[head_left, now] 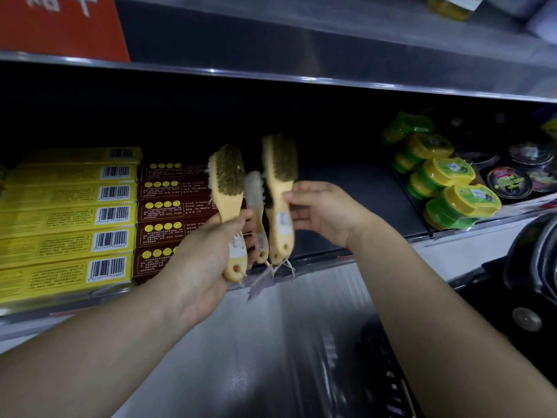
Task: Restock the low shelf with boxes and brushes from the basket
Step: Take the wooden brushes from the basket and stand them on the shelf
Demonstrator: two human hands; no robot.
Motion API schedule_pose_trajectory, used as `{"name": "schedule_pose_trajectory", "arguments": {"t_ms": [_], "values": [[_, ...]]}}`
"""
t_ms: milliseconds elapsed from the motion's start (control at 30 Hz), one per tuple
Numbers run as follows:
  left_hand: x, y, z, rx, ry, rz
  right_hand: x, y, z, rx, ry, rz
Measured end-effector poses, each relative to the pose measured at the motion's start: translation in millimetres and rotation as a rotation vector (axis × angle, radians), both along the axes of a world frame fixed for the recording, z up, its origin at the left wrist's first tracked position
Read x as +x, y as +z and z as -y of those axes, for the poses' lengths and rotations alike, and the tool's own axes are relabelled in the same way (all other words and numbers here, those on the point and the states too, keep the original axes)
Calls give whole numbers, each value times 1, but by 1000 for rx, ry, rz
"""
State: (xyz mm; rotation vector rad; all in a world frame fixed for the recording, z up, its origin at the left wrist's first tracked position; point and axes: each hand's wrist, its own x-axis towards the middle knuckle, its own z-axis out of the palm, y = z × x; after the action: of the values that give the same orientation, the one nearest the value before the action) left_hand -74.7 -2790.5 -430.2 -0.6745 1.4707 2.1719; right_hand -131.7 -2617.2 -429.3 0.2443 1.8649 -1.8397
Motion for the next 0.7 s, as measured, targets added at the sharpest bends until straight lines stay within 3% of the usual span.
{"name": "schedule_pose_trajectory", "arguments": {"t_ms": [200,400,533,633,700], "values": [[0,5,1,-61,54,14,1,-43,-23,391,-293,108],[2,0,-1,-118,-70,-17,1,-70,-7,641,-191,32],[5,-1,0,-124,-116,-80,3,-76,-10,697,-189,-9],[5,-3,3,-168,-148,-124,1,-54,-16,1030,-30,-146],[3,-4,3,-215,-136,-151,-2,-32,-12,977,-54,-242]]}}
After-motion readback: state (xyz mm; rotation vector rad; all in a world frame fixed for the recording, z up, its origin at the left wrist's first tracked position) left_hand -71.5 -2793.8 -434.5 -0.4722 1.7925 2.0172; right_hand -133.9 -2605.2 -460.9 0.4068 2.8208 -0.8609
